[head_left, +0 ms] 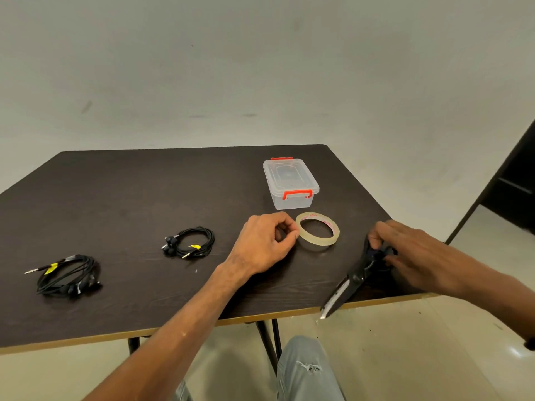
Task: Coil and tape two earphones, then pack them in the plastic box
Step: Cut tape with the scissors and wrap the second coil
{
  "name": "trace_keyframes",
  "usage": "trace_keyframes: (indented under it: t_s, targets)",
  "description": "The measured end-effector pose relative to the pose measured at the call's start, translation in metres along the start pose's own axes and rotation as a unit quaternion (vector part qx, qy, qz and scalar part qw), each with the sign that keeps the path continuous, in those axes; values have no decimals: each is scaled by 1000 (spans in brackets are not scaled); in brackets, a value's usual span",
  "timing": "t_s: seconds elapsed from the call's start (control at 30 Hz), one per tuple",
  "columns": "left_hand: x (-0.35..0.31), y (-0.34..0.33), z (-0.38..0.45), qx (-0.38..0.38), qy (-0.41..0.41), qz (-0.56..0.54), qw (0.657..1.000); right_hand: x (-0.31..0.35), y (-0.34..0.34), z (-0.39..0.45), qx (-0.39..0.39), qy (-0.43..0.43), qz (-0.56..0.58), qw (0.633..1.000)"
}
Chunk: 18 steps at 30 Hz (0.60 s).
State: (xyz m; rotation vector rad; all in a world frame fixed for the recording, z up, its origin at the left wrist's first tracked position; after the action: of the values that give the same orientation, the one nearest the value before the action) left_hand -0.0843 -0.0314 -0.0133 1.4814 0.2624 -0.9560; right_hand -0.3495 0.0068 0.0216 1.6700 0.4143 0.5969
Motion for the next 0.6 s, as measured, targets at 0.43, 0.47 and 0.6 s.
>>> trace_keyframes:
  t_s: [0.43,0.47,0.6]
  targets:
    - [6,-2,0,3,-55,-63,996,38,-10,56,-188,17,164,968]
    - [7,-3,1,8,-47,-56,997,37,-12,61,-169,12,167,971]
    - [8,-7,4,18,-60,-20,998,23,-12,66,-124,-15,205,971]
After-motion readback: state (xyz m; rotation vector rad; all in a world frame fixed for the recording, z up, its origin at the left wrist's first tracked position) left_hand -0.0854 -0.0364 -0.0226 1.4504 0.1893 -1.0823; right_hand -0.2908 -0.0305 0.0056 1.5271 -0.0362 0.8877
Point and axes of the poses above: each hand's wrist, its own z-axis towards the middle knuckle, its own y-axis out of the back of the hand, x = y × z, the point moved 6 cm from there along z, towards the middle knuckle, and after that the axes turned 14 degrees about x, right-handed, at the moved point
